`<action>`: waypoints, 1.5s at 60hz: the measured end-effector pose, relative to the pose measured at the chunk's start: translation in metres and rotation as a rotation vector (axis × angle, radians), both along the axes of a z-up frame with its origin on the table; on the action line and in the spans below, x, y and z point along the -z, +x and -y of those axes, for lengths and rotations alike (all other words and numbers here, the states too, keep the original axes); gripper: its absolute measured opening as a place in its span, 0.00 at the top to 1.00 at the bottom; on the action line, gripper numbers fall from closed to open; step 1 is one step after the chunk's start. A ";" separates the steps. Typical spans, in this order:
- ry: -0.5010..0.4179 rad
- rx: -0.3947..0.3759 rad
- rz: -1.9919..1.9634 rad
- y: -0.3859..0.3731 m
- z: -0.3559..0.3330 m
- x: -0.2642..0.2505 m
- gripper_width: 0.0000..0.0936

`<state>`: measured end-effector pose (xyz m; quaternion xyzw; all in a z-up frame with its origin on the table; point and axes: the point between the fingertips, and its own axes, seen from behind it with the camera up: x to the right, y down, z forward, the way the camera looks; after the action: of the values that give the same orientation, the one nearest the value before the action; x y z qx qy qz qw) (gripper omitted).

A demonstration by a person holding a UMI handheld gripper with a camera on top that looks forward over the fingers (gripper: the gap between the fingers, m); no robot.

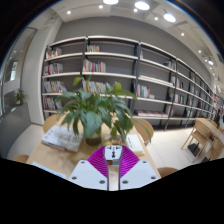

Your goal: Unplug charger

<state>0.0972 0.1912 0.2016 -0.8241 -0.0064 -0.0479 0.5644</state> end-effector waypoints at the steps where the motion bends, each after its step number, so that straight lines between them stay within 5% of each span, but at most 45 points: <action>1: -0.020 0.008 0.009 0.009 0.005 0.031 0.88; 13: -0.227 0.022 -0.049 0.042 0.036 0.162 0.82; 26: -0.329 -0.032 -0.039 0.046 0.035 0.190 0.70; 31: -0.322 -0.045 -0.048 0.042 0.033 0.177 0.42; 41: -0.171 -0.050 -0.038 0.049 0.033 0.084 0.08; 51: -0.010 -0.095 -0.053 0.045 0.067 -0.034 0.07; 60: 0.034 -0.113 -0.105 0.041 0.115 -0.083 0.07; 90: -0.095 -0.088 -0.083 0.013 0.280 -0.043 0.09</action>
<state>0.1104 -0.0884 0.2448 -0.8502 -0.0215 0.0115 0.5259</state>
